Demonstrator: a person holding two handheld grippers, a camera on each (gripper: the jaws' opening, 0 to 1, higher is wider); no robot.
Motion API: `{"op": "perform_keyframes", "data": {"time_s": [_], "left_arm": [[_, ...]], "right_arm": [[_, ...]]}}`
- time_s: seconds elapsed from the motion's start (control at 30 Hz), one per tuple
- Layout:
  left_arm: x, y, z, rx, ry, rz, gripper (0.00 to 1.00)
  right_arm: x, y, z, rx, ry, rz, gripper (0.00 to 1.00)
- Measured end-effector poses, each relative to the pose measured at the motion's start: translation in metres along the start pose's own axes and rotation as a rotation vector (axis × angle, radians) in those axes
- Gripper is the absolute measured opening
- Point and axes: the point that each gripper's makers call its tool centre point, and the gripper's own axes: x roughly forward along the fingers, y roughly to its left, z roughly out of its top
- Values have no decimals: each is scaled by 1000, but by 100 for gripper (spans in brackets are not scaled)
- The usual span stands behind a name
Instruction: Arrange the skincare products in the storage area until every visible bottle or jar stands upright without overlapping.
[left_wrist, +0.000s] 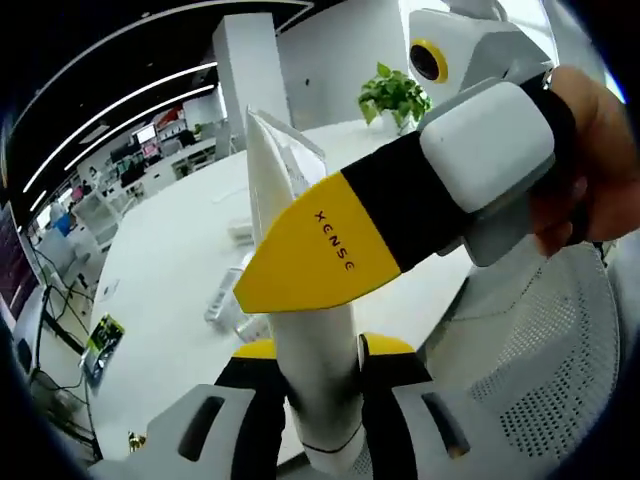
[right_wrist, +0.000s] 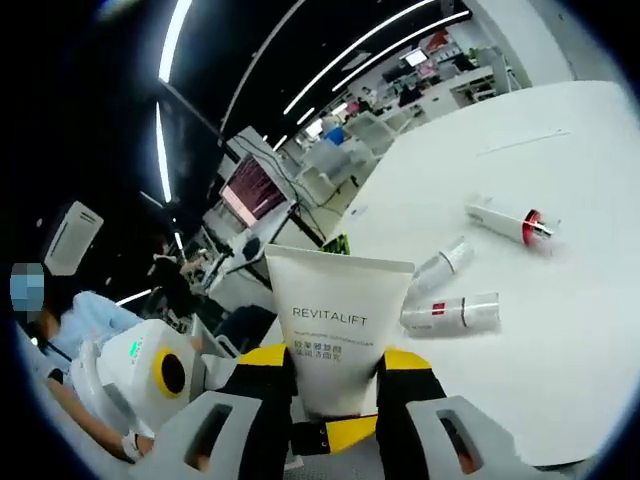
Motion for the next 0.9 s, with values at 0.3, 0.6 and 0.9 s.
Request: {"op": "perform_keyframes", "data": {"time_s": [0.3, 0.6, 0.9], "left_arm": [[-7, 0, 13, -67, -72, -55, 22], [-14, 6, 17, -84, -86, -79, 24], [-14, 24, -1, 16, -44, -58, 38]], "right_arm": [[-5, 13, 12, -187, -5, 27, 24], [-14, 6, 22, -222, -31, 20, 25], [-17, -11, 42, -220, -60, -12, 25]]}}
